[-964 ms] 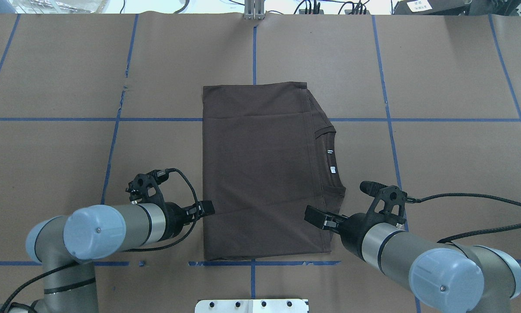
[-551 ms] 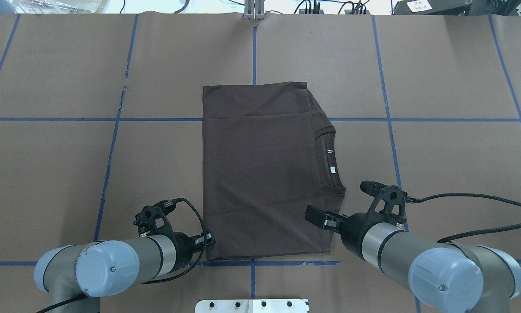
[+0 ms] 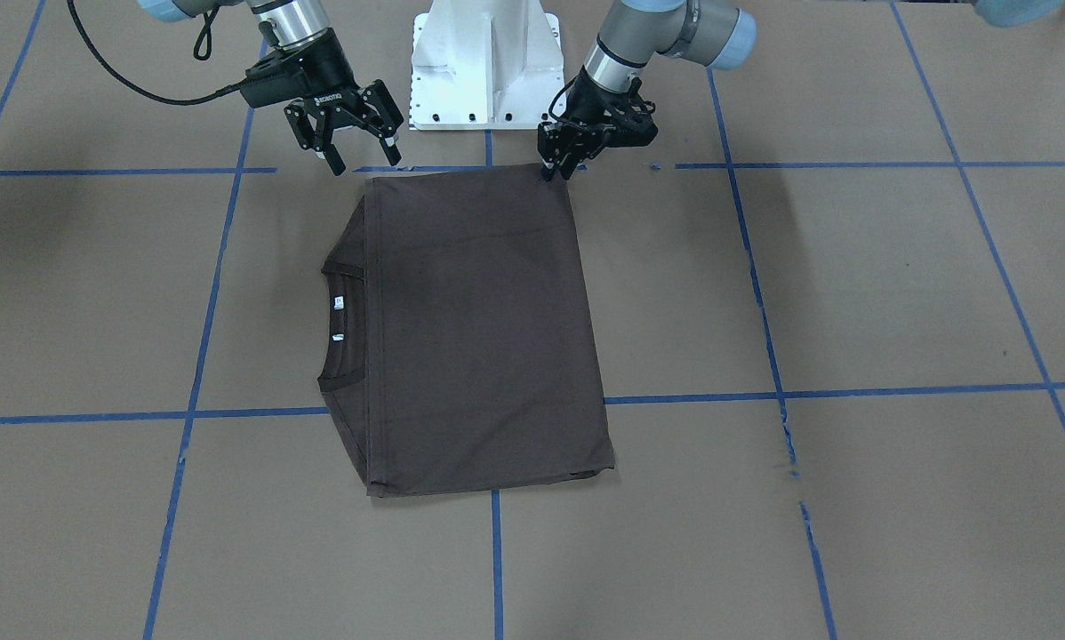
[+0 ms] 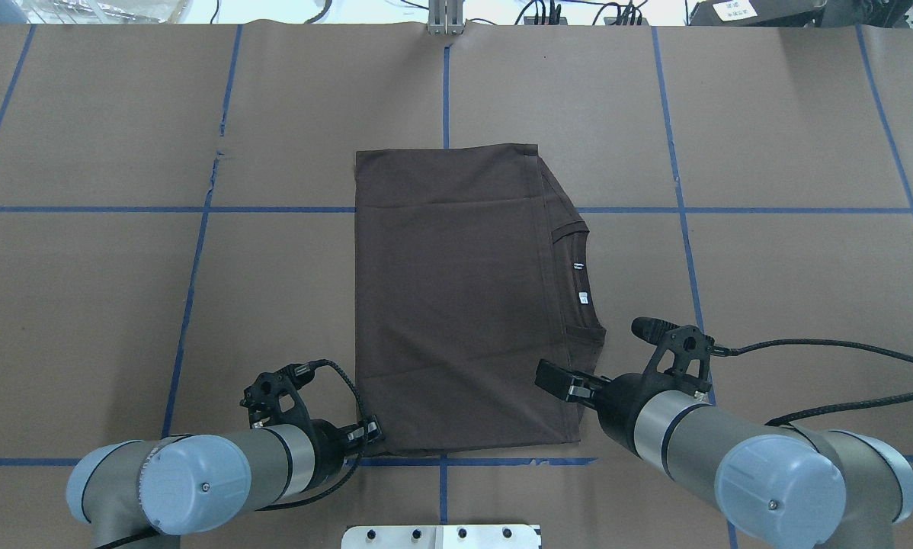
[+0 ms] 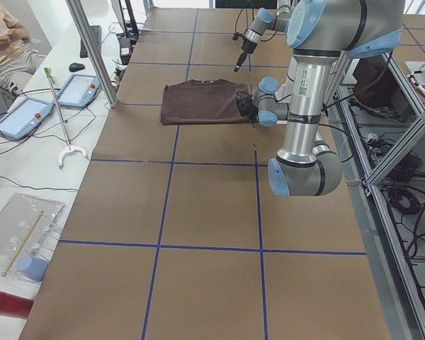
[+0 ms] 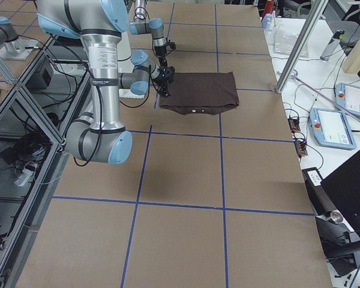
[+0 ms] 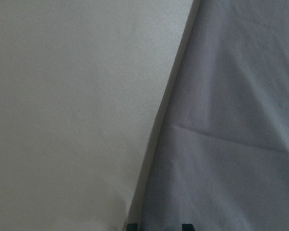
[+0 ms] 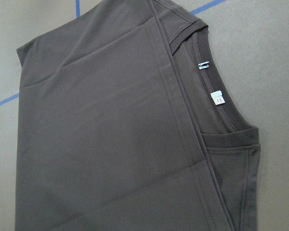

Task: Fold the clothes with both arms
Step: 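Grasp the shirt's near edge corners with both grippers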

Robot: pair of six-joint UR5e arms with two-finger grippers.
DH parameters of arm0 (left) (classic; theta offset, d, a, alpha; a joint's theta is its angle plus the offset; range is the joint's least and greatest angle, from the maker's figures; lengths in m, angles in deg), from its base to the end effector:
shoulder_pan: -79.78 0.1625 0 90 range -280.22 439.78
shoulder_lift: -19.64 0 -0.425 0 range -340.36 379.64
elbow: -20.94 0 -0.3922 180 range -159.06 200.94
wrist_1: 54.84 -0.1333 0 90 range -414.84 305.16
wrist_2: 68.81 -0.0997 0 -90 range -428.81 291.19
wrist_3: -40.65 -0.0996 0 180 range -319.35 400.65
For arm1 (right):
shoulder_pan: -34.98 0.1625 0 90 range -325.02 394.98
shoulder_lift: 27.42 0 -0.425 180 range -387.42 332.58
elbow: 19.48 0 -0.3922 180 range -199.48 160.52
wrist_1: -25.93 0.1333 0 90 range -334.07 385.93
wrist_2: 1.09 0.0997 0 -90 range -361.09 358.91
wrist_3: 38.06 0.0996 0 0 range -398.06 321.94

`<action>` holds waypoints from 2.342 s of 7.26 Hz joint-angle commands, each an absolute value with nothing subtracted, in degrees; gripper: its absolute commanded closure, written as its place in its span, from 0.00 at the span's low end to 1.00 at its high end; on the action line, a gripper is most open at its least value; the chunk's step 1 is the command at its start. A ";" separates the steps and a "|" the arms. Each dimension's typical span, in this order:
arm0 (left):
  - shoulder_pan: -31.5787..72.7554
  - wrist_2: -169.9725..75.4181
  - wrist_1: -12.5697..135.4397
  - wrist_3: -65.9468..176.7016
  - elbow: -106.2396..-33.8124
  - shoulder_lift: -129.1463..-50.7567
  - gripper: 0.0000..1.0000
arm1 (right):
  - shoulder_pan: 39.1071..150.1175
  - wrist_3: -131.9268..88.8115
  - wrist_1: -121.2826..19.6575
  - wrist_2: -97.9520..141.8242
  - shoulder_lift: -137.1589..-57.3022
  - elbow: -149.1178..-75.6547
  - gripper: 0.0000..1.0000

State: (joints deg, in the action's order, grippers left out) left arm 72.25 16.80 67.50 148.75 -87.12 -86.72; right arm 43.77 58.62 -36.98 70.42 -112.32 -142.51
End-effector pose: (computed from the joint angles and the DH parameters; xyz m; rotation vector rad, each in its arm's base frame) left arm 0.5504 -0.2149 0.2962 -0.0402 1.1767 -0.4396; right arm -0.4431 -0.2354 0.2927 0.3099 -1.1304 0.4222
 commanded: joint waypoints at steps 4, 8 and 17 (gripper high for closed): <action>72.84 16.80 67.50 148.75 -86.72 -86.79 0.56 | 43.77 58.62 -37.00 70.37 -112.41 -142.44 0.00; 73.63 16.80 67.50 148.93 -86.63 -87.06 0.56 | 43.77 58.62 -37.00 70.28 -112.41 -142.53 0.00; 73.54 16.35 67.50 150.42 -87.34 -87.23 1.00 | 43.07 72.33 -61.86 70.46 -100.47 -136.50 0.26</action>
